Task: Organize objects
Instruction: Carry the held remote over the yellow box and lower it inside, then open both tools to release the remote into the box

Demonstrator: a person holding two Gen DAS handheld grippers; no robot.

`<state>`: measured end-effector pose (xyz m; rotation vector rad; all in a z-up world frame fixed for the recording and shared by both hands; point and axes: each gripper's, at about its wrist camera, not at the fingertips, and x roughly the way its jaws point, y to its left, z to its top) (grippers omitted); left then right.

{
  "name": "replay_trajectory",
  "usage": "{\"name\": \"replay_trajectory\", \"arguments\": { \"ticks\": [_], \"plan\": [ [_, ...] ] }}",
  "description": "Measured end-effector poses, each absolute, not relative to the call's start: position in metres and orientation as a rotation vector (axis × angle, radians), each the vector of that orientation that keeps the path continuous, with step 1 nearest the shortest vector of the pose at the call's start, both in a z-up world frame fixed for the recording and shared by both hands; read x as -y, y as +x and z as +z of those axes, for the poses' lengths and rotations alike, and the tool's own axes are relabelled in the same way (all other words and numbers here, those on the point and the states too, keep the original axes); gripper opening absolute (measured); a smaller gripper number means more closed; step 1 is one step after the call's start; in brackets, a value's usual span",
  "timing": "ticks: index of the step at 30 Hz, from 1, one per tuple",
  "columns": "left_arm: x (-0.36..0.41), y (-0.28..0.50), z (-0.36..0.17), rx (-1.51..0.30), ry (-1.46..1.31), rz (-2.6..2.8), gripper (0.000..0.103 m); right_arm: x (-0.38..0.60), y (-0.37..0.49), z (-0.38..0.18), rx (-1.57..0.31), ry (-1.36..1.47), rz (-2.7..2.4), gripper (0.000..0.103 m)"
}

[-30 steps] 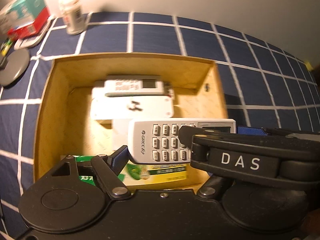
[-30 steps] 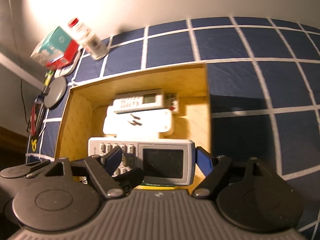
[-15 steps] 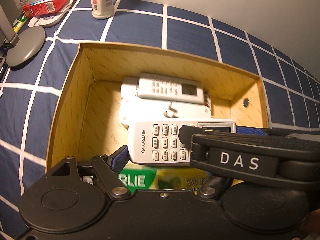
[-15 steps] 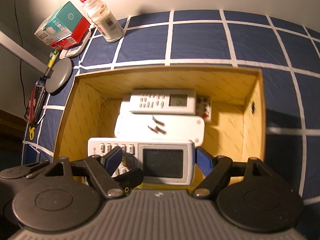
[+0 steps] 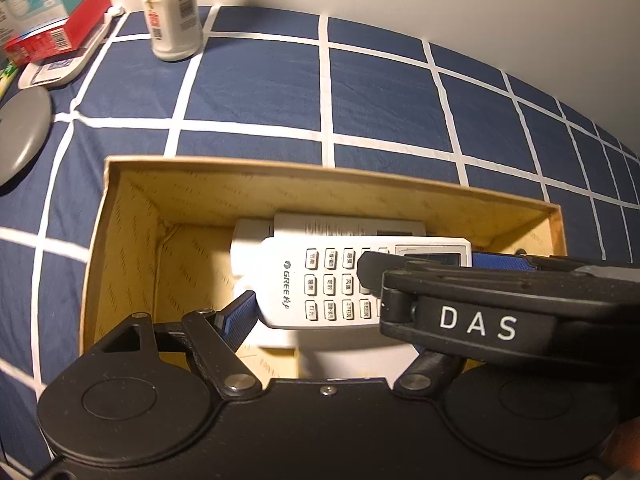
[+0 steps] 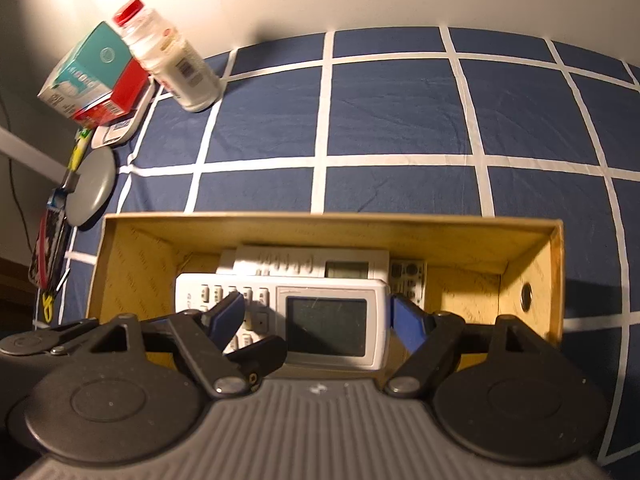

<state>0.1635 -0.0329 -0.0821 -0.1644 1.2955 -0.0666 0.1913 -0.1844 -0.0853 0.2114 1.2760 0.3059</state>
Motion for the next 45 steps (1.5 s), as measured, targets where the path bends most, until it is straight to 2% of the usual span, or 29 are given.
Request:
{"name": "replay_trajectory", "arguments": {
  "ticks": [11,25,29,37,45],
  "plan": [
    [0.032,0.192,-0.104,-1.324,-0.165,-0.097,0.075,0.185,0.219,-0.107,-1.304,0.212,0.277,0.079],
    [0.035,0.198,-0.105,-1.342,-0.152,-0.100,0.080,0.189,0.225,-0.112,-1.318,0.239,0.285,0.079],
    [0.031,0.193,-0.100,-1.335,-0.162,-0.085,0.084,0.191,0.223,-0.107,-1.303,0.235,0.287,0.079],
    [0.028,0.174,-0.085,-1.334,-0.146,-0.055,0.084,0.195,0.209,-0.092,-1.272,0.229,0.296,0.079],
    [0.025,0.141,-0.067,-1.322,-0.124,-0.015,0.089,0.206,0.182,-0.066,-1.241,0.210,0.308,0.080]
  ]
}}
